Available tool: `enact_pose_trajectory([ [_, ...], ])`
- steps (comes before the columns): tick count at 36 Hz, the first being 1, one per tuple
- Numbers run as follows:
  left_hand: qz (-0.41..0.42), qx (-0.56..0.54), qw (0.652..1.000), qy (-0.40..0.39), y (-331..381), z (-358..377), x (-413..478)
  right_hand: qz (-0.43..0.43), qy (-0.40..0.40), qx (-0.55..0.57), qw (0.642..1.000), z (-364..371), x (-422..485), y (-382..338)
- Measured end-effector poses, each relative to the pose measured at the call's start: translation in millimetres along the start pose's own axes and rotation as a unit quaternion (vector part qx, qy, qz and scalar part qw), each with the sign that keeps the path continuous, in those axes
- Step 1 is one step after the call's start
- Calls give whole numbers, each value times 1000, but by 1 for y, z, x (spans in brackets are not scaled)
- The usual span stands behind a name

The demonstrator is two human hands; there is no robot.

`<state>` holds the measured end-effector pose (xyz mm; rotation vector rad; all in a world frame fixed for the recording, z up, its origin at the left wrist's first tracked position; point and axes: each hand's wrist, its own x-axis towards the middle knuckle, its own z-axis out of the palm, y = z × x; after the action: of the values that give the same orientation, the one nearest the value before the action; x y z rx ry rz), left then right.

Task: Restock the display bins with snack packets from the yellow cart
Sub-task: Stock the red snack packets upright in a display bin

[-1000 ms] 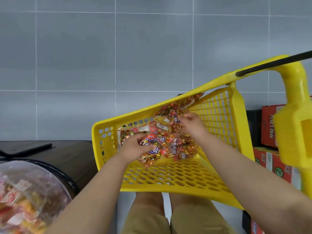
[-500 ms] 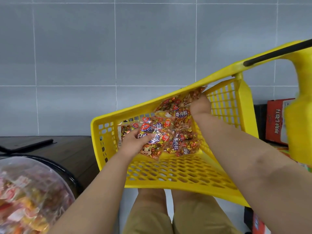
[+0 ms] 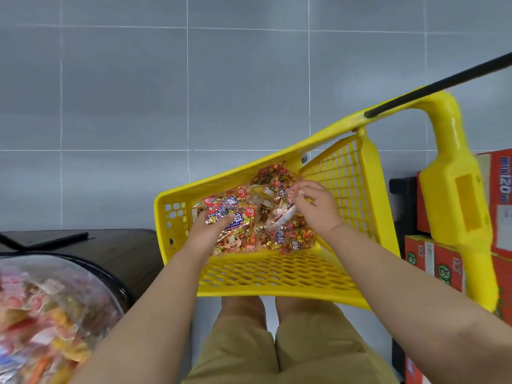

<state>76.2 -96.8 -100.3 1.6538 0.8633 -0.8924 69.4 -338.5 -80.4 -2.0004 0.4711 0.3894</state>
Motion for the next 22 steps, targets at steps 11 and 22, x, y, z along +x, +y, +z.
enact_pose_trajectory([
  [11, 48, -51, 998, 2, 6, -73, -84, 38, -101, -12, 994, 13, -32, -68],
  [22, 96, -245, 950, 166, -59, -139, -185, -26, -262, -4, 965, 43, -88, -148],
])
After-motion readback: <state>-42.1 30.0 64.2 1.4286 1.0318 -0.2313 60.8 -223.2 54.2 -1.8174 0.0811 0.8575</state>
